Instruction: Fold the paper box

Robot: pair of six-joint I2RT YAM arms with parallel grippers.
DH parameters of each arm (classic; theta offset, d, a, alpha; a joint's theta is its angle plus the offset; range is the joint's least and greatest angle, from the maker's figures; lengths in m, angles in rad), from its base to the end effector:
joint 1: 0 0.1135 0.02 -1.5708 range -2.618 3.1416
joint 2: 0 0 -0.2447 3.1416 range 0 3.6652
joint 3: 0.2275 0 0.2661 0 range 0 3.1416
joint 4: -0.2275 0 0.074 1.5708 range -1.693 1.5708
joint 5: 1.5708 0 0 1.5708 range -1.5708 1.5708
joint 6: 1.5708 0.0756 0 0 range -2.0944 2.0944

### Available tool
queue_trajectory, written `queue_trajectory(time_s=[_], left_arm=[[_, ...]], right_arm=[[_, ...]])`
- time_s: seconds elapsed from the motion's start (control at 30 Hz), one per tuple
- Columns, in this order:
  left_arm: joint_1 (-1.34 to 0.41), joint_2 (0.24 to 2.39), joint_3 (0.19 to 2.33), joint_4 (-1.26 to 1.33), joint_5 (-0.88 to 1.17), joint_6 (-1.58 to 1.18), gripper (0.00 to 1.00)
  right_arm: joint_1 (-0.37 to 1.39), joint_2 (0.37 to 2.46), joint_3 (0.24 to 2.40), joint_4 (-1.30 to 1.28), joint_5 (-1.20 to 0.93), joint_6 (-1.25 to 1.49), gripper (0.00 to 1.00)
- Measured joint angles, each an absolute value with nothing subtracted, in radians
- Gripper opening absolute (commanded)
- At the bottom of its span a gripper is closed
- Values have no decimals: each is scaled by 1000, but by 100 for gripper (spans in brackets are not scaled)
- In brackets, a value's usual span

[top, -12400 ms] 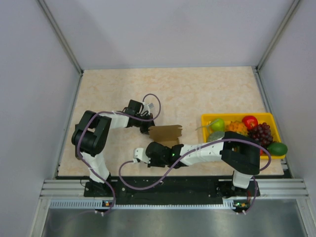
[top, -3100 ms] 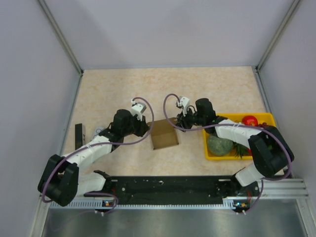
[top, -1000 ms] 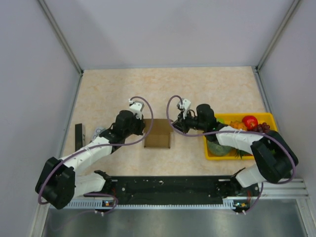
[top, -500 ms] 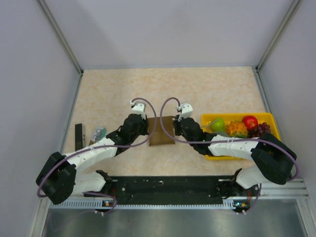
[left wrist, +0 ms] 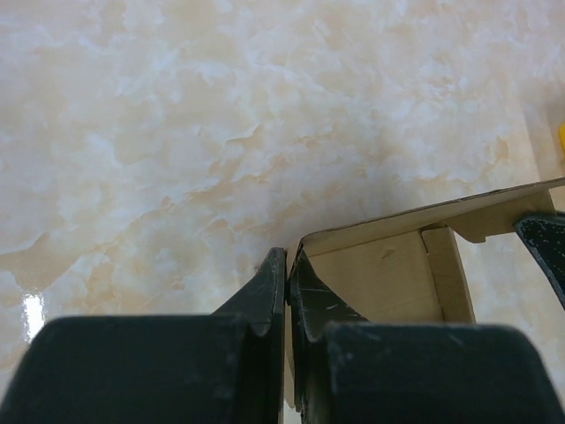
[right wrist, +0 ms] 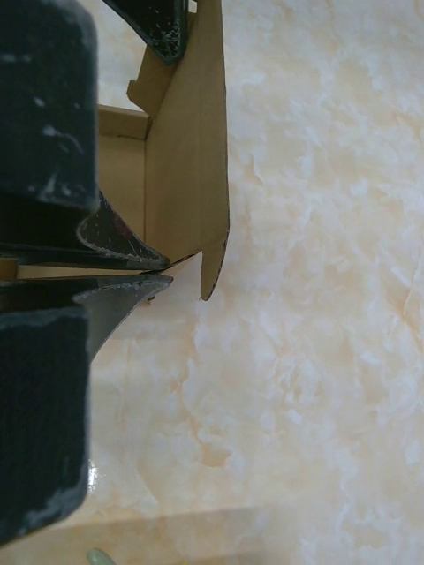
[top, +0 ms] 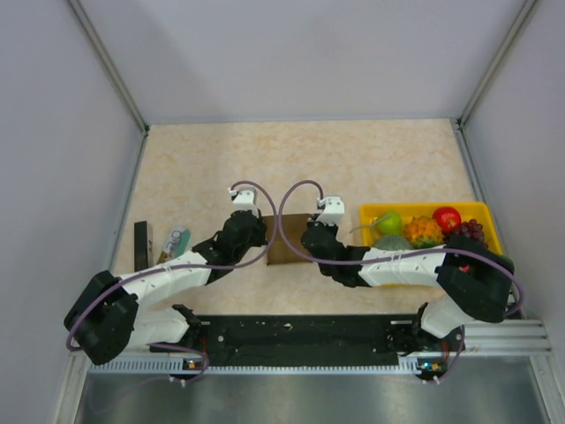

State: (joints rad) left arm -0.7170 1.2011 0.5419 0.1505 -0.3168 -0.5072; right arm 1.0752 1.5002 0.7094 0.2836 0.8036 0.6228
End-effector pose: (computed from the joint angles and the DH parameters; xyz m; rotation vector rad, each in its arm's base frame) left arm 0.2421 -0.1798 0.1593 0.0236 2.0795 -0.4281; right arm 0.2087 0.2717 0.1541 0.0362 1.9258 0.3006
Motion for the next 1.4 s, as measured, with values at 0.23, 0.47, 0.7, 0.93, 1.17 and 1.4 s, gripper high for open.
queue_trajectory(time_s=[0.23, 0.47, 0.7, 0.93, 1.17, 1.4], left_arm=[[-778, 1200, 495, 224, -413, -518, 0], [-813, 1189, 455, 291, -435, -433, 0], [-818, 1090, 372, 363, -409, -312, 0], [-818, 1047, 371, 368, -407, -197, 0], [-818, 1037, 384, 333, -346, -109, 0], [-818, 977, 393, 270, -239, -47, 0]], right_arm=[[1111, 1515, 707, 275, 878, 683, 0], [1119, 1468, 657, 289, 816, 542, 20], [1042, 1258, 562, 259, 485, 331, 58], [841, 1000, 545, 105, 117, 167, 84], [470, 1187, 728, 31, -321, -51, 85], [390, 1488, 1057, -133, -678, -332, 79]])
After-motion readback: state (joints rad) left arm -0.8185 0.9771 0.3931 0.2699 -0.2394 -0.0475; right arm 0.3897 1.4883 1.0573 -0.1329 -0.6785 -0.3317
